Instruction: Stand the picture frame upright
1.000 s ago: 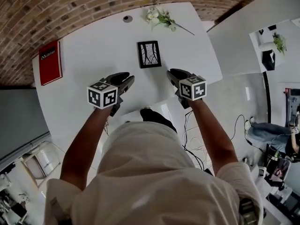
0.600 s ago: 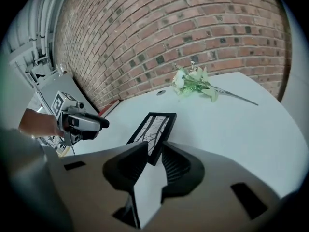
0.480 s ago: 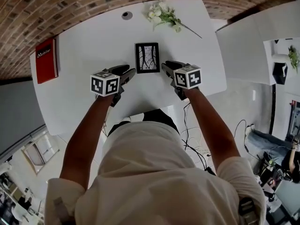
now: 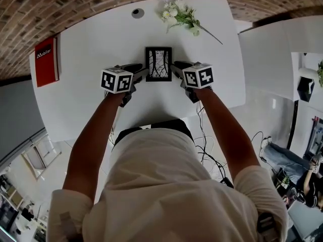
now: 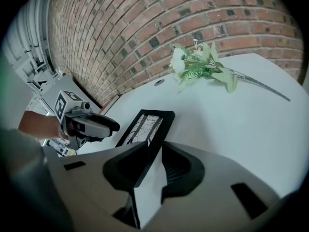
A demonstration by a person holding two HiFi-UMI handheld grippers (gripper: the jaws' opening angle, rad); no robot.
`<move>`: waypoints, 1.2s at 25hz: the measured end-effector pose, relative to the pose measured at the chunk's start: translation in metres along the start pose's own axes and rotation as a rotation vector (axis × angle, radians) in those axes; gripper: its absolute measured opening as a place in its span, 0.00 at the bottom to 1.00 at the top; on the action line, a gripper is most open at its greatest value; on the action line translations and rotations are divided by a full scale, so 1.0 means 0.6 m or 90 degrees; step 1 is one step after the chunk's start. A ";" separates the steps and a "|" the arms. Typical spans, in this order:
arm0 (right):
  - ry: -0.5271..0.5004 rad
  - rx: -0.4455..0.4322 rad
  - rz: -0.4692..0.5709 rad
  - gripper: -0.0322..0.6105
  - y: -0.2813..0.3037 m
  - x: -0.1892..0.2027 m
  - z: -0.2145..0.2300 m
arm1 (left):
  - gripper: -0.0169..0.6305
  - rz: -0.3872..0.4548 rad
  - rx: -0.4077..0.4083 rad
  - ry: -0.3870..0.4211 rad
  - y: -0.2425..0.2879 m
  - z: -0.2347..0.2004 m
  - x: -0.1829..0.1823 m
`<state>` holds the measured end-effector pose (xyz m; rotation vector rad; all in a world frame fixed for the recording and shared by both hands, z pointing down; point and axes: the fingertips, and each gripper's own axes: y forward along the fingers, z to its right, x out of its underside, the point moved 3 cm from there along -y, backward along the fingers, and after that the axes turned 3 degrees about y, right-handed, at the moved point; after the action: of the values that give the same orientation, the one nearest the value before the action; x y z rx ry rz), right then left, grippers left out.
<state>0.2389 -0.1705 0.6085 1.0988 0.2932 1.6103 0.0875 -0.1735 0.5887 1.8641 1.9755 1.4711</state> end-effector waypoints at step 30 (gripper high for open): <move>0.043 -0.050 -0.060 0.17 0.023 -0.007 0.000 | 0.19 -0.049 -0.036 -0.009 0.044 -0.018 0.002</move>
<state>0.2299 -0.1794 0.6158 0.9584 0.3190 1.5633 0.1007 -0.1836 0.6121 1.7501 1.9544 1.4720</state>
